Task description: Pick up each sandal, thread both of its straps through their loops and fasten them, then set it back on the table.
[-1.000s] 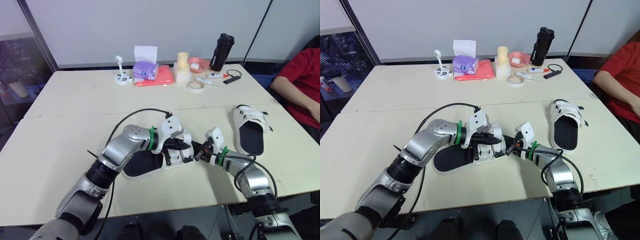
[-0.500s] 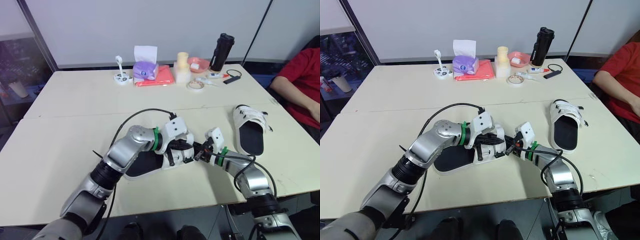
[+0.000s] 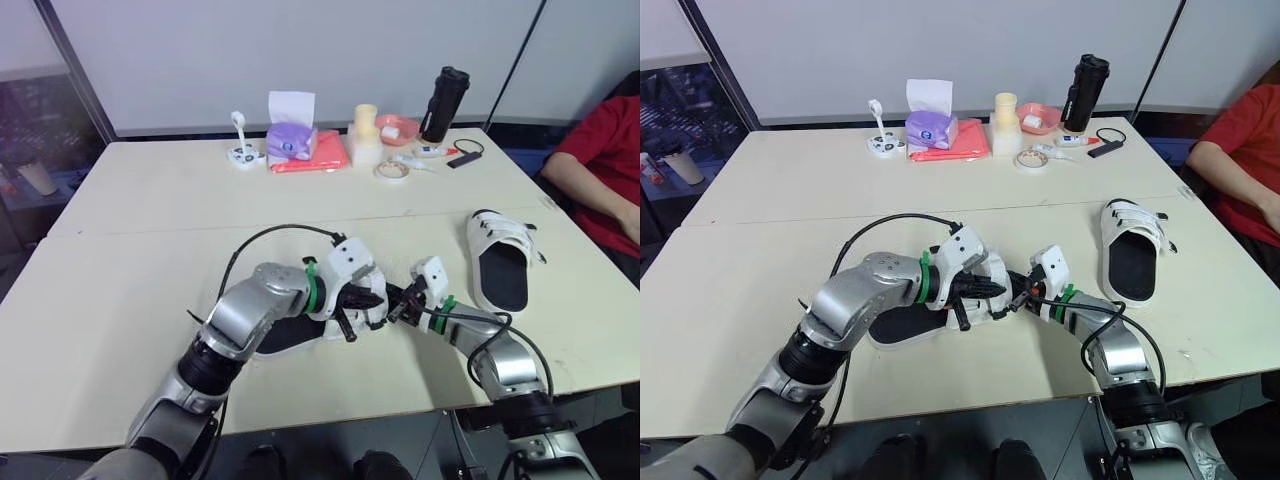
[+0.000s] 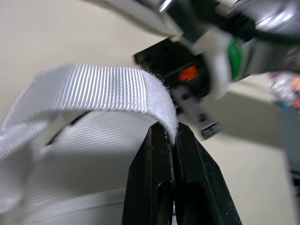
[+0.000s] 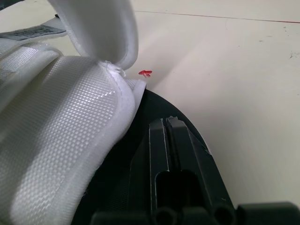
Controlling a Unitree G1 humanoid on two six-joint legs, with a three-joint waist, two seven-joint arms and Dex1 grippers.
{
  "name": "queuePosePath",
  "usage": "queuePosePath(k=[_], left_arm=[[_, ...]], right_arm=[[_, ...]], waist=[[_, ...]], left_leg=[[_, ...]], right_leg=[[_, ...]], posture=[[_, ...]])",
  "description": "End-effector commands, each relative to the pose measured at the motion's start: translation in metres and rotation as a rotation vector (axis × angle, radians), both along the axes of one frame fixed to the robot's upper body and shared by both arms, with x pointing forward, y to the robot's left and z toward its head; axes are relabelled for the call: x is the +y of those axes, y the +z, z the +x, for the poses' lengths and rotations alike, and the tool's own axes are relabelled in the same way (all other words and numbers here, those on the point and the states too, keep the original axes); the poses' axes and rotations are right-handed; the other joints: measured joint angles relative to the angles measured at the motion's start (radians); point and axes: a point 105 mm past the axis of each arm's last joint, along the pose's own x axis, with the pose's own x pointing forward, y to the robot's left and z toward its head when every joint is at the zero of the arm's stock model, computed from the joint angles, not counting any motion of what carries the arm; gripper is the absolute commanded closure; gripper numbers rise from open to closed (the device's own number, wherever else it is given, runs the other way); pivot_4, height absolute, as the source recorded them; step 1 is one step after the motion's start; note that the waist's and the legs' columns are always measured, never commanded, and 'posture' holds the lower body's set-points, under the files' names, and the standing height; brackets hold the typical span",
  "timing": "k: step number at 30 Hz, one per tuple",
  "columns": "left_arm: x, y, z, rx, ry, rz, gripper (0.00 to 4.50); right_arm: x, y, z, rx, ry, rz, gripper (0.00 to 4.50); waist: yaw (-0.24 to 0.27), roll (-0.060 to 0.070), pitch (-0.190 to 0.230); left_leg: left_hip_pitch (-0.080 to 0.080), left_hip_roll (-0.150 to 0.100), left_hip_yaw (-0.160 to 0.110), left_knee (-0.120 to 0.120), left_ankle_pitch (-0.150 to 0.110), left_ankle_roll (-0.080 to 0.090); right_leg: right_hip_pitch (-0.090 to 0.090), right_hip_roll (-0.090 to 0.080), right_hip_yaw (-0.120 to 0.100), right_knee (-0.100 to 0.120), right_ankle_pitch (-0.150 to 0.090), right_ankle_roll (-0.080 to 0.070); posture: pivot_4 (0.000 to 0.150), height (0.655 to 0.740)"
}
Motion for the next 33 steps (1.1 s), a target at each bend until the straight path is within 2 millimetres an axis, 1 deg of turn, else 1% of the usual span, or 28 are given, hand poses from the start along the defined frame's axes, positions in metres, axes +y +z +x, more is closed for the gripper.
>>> queuePosePath(k=[1, 5, 10, 13, 20, 23, 27, 30, 33], left_arm=[[-0.002, 0.006, -0.016, 0.030, -0.044, -0.034, 4.48], [0.000, -0.006, -0.013, 0.016, -0.019, 0.009, 4.48], [0.003, -0.008, -0.007, -0.004, 0.016, 0.026, 4.48], [0.005, -0.007, -0.002, -0.024, 0.039, 0.029, 3.60], [0.008, -0.007, -0.002, -0.043, 0.035, 0.023, 0.02], [0.008, 0.009, -0.003, -0.024, 0.026, -0.077, 0.02], [0.021, 0.026, -0.010, 0.022, -0.004, -0.175, 0.02], [0.027, 0.031, -0.001, 0.099, 0.069, -0.235, 0.02], [0.024, 0.031, 0.006, 0.167, 0.116, -0.277, 0.02]], right_arm=[[-0.005, -0.051, -0.017, 0.193, -0.024, -0.060, 4.50], [-0.003, -0.051, -0.015, 0.193, -0.021, -0.059, 4.50], [-0.004, -0.050, -0.015, 0.192, -0.022, -0.060, 4.50], [-0.005, -0.050, -0.015, 0.192, -0.024, -0.062, 4.50], [-0.005, -0.050, -0.014, 0.191, -0.026, -0.059, 4.50], [-0.004, -0.050, -0.014, 0.190, -0.026, -0.058, 4.50], [-0.005, -0.051, -0.014, 0.192, -0.029, -0.058, 4.50], [-0.005, -0.051, -0.014, 0.195, -0.029, -0.058, 4.50], [-0.003, -0.051, -0.013, 0.194, -0.027, -0.055, 4.50]], waist=[[0.000, 0.000, 0.000], [0.000, 0.000, 0.000], [0.000, 0.000, 0.000], [0.000, 0.000, 0.000], [0.001, 0.000, 0.000], [0.001, 0.000, 0.000], [0.000, 0.000, 0.000], [0.002, 0.000, 0.000], [0.002, -0.001, 0.000]], left_leg=[[0.000, 0.000, 0.000, 0.000, 0.000, 0.000], [0.000, 0.000, 0.000, 0.000, 0.000, 0.000], [0.000, 0.000, 0.000, 0.000, 0.000, 0.000], [0.000, 0.000, 0.000, 0.000, 0.000, 0.000], [0.000, 0.000, 0.000, 0.000, 0.000, 0.000], [0.000, 0.000, 0.000, 0.000, 0.000, 0.000], [0.000, 0.000, 0.000, 0.000, 0.000, 0.000], [0.000, 0.000, 0.000, 0.000, 0.000, 0.000], [0.000, 0.000, 0.000, 0.001, 0.000, 0.000]], right_leg=[[0.000, 0.000, 0.000, 0.000, 0.000, 0.000], [0.000, 0.000, 0.000, 0.000, 0.000, 0.000], [0.000, 0.000, 0.000, 0.000, 0.000, 0.000], [0.000, 0.000, 0.000, 0.000, 0.000, 0.000], [0.000, 0.000, 0.000, 0.000, 0.000, 0.000], [0.000, 0.000, 0.000, 0.000, 0.000, 0.000], [0.000, 0.000, 0.000, 0.000, 0.000, 0.000], [0.000, 0.000, 0.000, 0.000, 0.000, 0.000], [0.000, 0.000, 0.000, 0.000, 0.000, 0.000]], posture=[[0.150, 0.7400], [0.150, 0.7400], [0.150, 0.7400], [0.150, 0.7400], [0.150, 0.7400], [0.150, 0.7400], [0.150, 0.7400], [0.150, 0.7400], [0.150, 0.7400]])
